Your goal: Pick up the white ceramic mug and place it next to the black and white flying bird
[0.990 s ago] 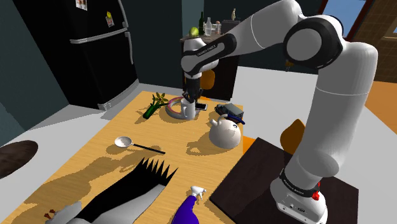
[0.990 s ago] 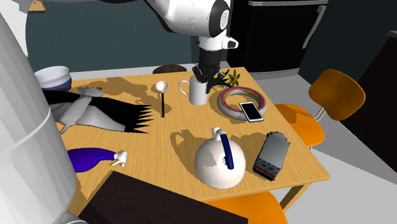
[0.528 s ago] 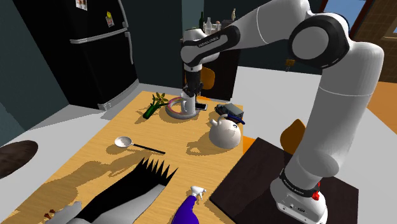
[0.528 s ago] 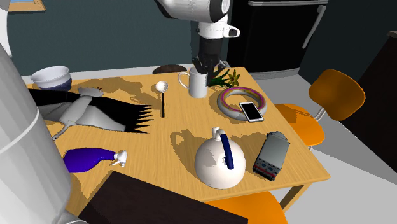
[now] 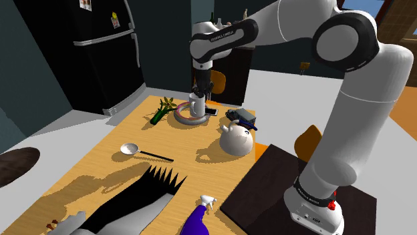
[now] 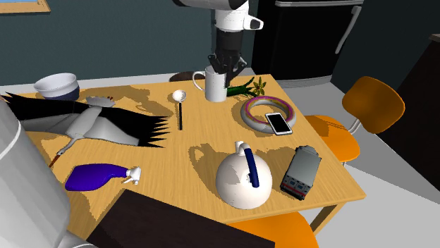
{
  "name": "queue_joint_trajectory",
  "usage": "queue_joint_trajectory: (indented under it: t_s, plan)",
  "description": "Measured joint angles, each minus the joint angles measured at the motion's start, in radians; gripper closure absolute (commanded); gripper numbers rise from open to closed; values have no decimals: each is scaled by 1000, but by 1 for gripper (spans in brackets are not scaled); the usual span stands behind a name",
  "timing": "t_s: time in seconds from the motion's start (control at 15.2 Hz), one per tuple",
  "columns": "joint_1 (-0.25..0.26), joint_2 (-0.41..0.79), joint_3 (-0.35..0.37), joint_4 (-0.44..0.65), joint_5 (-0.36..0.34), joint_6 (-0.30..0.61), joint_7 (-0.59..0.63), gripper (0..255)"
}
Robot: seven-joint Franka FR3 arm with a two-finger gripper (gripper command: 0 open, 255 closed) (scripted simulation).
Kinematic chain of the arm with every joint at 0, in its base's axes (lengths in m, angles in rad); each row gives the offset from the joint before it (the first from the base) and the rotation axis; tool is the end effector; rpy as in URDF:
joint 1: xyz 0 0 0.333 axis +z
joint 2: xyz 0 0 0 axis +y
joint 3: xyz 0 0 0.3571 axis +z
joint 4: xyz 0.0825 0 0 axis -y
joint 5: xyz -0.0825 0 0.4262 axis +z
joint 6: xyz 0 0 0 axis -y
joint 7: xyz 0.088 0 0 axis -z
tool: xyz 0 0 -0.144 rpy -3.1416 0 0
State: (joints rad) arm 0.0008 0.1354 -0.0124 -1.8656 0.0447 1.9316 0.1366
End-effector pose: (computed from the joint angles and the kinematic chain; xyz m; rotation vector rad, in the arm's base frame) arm 0.6296 -0.0024 0.4233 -3.0938 0.2564 0.1114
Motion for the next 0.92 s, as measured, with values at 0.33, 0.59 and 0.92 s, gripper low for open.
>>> queue_joint_trajectory:
  t_s: [0.33,0.59,0.92]
  plan:
    - [46,-123,40,-154,5,34,81,255]
    - [84,-227,79,-273,17,54,152,255]
    - [132,-326,135,-382,43,69,241,255]
